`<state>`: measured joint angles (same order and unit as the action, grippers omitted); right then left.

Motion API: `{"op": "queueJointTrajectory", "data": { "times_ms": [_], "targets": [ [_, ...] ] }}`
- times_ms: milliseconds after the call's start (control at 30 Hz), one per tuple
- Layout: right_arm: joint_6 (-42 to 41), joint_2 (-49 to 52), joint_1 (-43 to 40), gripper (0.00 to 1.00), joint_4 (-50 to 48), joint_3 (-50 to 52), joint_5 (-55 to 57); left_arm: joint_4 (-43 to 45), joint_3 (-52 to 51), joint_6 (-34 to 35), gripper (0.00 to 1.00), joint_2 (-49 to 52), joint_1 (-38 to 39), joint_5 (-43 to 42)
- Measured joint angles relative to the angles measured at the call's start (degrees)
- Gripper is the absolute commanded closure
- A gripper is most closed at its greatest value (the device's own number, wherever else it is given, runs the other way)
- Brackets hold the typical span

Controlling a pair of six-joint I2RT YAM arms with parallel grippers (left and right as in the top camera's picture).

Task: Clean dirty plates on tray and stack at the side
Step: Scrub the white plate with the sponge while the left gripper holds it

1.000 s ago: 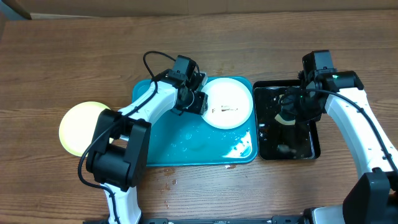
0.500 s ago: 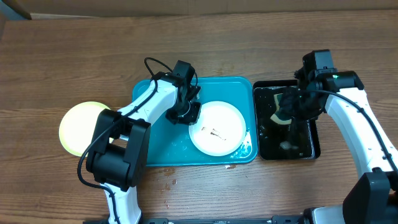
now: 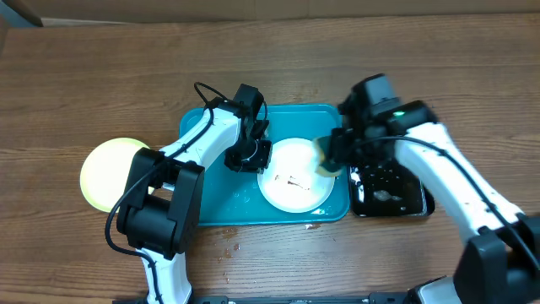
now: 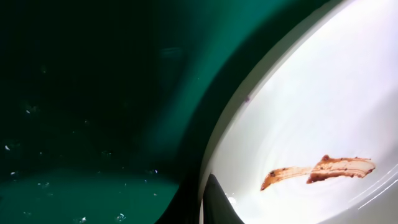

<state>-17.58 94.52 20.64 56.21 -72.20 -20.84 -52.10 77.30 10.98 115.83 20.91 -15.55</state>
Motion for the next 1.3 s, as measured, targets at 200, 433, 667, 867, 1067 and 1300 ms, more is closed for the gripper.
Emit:
{"op": "queueJointTrajectory", "data": {
  "times_ms": [200, 433, 667, 867, 1067, 1300],
  "targets": [
    [-5.49, 5.11, 8.17, 0.96, -7.21, 0.00, -0.33, 0.00, 0.00, 0.90, 0.96, 0.02, 0.00, -0.24],
    [-12.81, 11.63, 12.39, 0.96, -14.14, 0.00, -0.39, 0.00, 0.00, 0.94, 0.96, 0.02, 0.00, -0.33],
    [-16.61, 14.56, 14.82, 0.96, -18.51, 0.00, -0.37, 0.02, 0.00, 1.09, 0.96, 0.02, 0.02, -0.33],
    [-18.51, 17.64, 16.94, 0.96, -20.24, 0.00, -0.39, -0.02, -0.04, 1.09, 0.96, 0.02, 0.00, 0.09],
    [-19.50, 18.25, 16.96, 0.96, -18.56, -0.02, 1.62, -0.09, -0.04, 1.11, 0.96, 0.11, -0.26, -0.31],
    [-19.74, 18.58, 15.87, 0.96, -11.85, -0.94, 5.57, -0.83, -0.04, 1.16, 0.96, 0.11, 0.13, -0.57]
  ]
}}
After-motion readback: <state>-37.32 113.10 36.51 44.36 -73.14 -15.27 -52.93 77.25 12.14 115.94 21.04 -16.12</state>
